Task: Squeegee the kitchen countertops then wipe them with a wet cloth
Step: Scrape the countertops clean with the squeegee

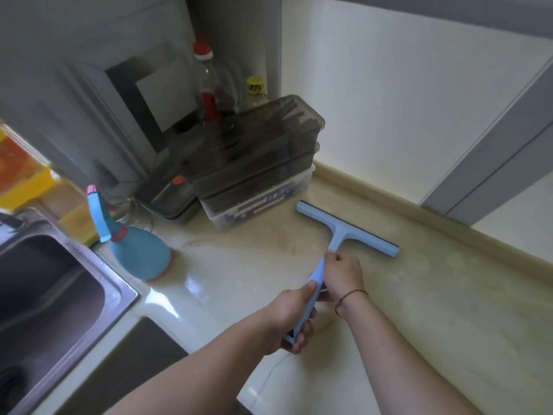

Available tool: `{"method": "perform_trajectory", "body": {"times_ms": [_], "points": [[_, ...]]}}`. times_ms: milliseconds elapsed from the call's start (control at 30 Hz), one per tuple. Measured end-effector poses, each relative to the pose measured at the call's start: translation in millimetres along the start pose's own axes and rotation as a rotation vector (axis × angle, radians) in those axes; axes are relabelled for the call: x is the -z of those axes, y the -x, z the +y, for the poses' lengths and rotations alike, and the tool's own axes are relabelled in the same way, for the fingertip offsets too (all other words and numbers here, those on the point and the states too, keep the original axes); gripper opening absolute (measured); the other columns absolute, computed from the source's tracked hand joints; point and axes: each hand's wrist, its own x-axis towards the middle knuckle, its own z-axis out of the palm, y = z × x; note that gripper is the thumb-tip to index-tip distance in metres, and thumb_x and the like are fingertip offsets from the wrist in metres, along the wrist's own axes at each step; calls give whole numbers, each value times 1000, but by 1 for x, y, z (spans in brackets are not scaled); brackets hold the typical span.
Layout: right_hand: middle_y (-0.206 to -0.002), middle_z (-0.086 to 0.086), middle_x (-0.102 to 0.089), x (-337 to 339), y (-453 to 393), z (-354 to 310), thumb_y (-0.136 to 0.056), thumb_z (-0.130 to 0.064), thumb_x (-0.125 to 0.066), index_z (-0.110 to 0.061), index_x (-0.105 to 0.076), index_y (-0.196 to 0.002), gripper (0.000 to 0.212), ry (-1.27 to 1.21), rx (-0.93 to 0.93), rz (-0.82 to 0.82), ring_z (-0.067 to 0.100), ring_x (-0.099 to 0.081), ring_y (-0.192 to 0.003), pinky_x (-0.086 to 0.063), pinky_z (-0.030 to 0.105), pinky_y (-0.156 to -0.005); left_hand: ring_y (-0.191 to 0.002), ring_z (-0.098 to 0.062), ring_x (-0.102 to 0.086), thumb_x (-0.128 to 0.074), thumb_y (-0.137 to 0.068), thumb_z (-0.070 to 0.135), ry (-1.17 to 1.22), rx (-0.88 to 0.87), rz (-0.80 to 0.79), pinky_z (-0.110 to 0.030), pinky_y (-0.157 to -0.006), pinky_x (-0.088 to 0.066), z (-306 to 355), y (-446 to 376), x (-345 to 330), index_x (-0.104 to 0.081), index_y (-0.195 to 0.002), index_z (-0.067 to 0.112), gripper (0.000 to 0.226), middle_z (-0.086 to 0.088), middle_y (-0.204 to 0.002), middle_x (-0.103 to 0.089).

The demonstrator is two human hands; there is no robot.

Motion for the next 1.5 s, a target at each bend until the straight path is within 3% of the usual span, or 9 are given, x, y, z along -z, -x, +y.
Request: {"method": "perform_trajectory", "body": {"times_ms": [133,267,433,567,767,1100,1233,1367,1500], "points": [[-89,25,-65,-17,29,19,-96,-26,-43,-4,-57,-83,29,-17,-2,-21,39,-68,-75,-55,43,-44,-38,-15,-34,-33,-95,62,-4,25,-10,-17,-42,-26,-31,20,18,-41,-82,13,51,-2,-52,-39],[-84,21,-68,-36,49,41,-93,-33,-43,-8,-58,-79,32,19,1,-12,38,-68,-74,-58,54,-52,-33,-15,-33,-32,-96,61,-3,21,-5,-18,-42,-24,-59,36,31,-39,-79,12,52,-3,-49,-38],[-79,18,-69,-61,77,63,-90,-38,-44,-10,-58,-76,35,48,24,-23,37,-68,-72,-58,55,-60,-31,-18,-33,-32,-97,59,-5,-31,2,-26,-42,-24,-92,56,50,-42,-78,9,54,-4,-43,-41],[-75,15,-70,-76,97,78,-83,-44,-42,-9,-58,-74,39,66,36,-37,35,-69,-70,-59,54,-62,-32,-18,-35,-34,-93,63,-49,-66,28,-24,-44,-23,-119,68,63,-53,-94,5,61,-5,-47,-43],[-76,17,-69,-85,123,91,-87,-40,-43,-7,-56,-75,38,80,29,-62,35,-69,-72,-58,56,-63,-30,-19,-34,-31,-100,54,-16,-140,62,-24,-39,-24,-144,89,65,-44,-59,10,61,-9,-46,-42],[-74,19,-69,-91,150,104,-84,-41,-42,-5,-54,-73,40,115,37,-69,37,-68,-72,-58,57,-61,-31,-18,-34,-33,-99,53,-5,-118,58,-21,-38,-26,-165,112,67,-46,-70,9,55,-8,-47,-41],[-73,18,-68,-90,160,105,-87,-39,-44,-5,-51,-69,39,142,48,-51,36,-68,-71,-58,53,-63,-30,-18,-34,-31,-100,53,4,-114,47,-22,-38,-25,-173,118,65,-44,-69,10,54,-8,-47,-41],[-67,12,-59,-88,176,111,-97,-26,-44,-9,-44,-63,39,171,85,-47,26,-60,-62,-48,30,-53,-31,-18,-35,-33,-99,54,11,-66,49,-21,-39,-25,-189,127,70,-45,-70,9,55,-8,-46,-42],[-75,17,-67,-91,178,115,-96,-29,-45,-8,-48,-66,37,143,78,-56,33,-67,-72,-58,42,-64,-31,-18,-35,-32,-99,53,16,-84,59,-21,-39,-24,-190,132,69,-45,-68,9,56,-7,-47,-42]]}}
